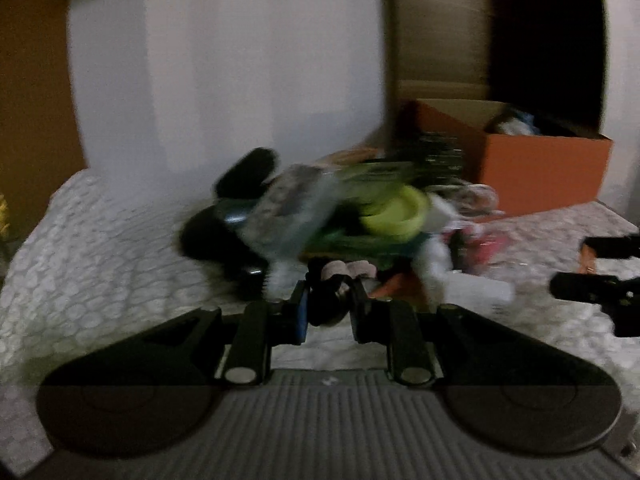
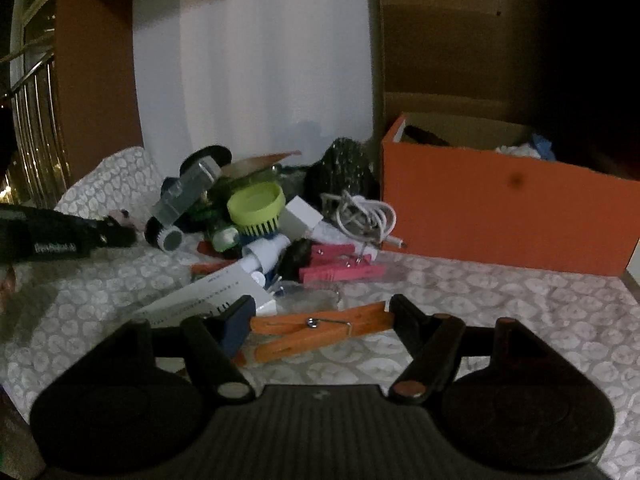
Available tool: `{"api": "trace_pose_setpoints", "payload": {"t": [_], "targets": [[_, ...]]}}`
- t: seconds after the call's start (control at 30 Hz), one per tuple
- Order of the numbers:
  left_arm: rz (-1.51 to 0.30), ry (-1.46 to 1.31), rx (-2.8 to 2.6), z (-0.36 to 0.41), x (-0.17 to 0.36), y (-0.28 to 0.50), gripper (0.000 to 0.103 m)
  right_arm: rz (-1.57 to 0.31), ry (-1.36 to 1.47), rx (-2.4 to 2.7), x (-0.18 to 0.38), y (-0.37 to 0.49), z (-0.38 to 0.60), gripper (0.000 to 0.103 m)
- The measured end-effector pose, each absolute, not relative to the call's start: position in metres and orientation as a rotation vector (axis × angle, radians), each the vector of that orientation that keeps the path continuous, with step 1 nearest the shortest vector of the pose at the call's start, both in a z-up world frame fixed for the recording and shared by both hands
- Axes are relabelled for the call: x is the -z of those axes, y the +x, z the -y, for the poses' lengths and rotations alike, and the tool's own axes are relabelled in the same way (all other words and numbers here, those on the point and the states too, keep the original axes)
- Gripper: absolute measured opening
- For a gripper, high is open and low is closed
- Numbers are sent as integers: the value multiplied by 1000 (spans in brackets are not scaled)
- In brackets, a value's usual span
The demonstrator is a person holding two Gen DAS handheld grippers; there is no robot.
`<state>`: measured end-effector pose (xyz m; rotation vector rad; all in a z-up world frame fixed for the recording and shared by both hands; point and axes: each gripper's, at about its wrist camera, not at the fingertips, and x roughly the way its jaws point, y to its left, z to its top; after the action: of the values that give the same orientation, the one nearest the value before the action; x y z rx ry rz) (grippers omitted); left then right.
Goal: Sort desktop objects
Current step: 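Carry the black object and orange clothespin over the orange box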
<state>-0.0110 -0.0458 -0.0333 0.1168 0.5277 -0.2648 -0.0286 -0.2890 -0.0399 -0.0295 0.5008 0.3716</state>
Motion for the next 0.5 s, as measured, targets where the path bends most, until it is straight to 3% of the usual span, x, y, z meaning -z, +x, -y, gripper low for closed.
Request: {"api": "trace_pose_setpoints", "payload": {"t": [0.5], "targets": [[-447, 183, 406, 117, 6, -12, 22, -419, -13, -318, 9, -32, 320, 73]]}}
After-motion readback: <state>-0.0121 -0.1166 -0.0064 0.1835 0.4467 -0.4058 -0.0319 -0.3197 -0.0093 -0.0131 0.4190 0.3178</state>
